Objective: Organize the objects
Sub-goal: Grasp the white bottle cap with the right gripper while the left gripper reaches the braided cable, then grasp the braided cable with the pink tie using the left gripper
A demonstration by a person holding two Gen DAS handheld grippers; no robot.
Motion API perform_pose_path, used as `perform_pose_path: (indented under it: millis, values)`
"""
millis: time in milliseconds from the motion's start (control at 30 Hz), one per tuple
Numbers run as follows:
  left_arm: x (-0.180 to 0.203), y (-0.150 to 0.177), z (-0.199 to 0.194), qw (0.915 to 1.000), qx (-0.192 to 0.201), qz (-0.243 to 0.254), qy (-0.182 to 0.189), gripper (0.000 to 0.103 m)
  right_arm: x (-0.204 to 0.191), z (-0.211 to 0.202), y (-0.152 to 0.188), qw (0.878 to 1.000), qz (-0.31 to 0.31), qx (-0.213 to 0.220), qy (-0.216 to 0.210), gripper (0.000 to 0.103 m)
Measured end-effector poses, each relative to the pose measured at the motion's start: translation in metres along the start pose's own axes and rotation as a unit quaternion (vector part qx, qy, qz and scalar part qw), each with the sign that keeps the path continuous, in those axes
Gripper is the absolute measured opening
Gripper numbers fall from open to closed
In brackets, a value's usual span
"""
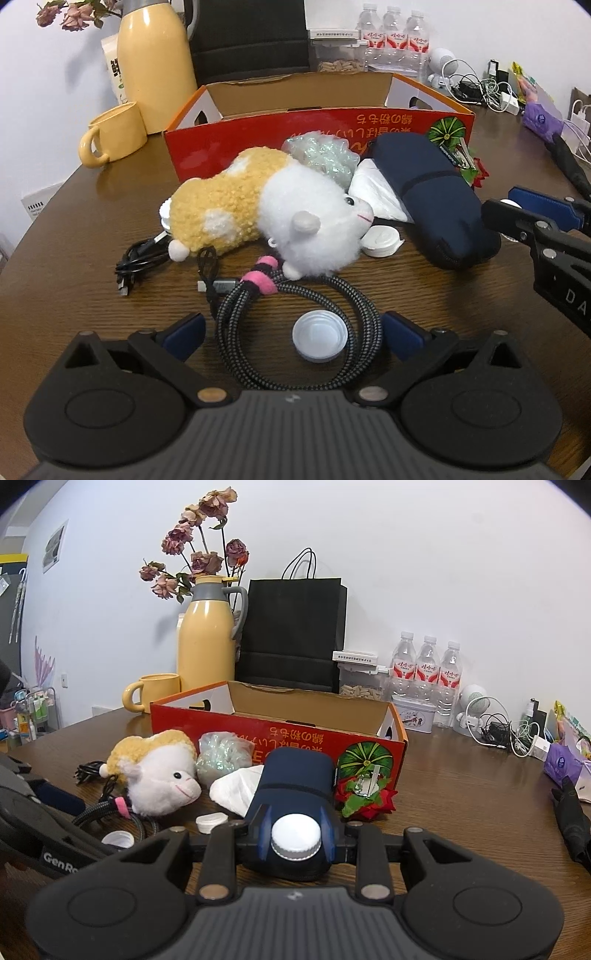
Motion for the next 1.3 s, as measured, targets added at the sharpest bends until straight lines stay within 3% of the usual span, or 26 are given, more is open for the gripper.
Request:
perform_pose_path:
  millis: [100,367,433,800,1300]
  values:
    - [-0.006,0.001,0.003,0.9995,0.004,-0.027,0.018,0.103,0.0,0.0,0.0,1.0,0.001,0.0,0.0,0.027]
    - [-0.006,0.003,0.001,0.9993,0.022,-0.024,0.02,0.103,0.0,0.001,0.001,1.0,0.0,-0.002,-0.001,0.027]
    - [-0.005,0.004,-0.004,0.9991,0.032,-0.021,0.018,0.093,0.001,0.001,0.001,1.0,0.0,-0.003,-0.001,0.027]
    - [-0.005,0.008,-0.028,0.9978,0.06,-0.013,0.026,0.091,0.001,0.0,0.002,1.0,-0.003,0.0,0.0,0.027]
    - [0.005,-0.026,-0.094,0.9865,0.155,0.013,0.051,0.09,-0.005,-0.022,-0.019,0.999,0.001,0.043,-0.021,0.027]
Point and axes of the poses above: each gripper's, at about its wrist camera, not at the fingertips, and z roughly the way its jaws point, x to its right, y to its underside, the point moved 9 cm from there along z, roughly the way its jaws point, and after that the axes turned 14 degrees about y, right-handed, at the moved point
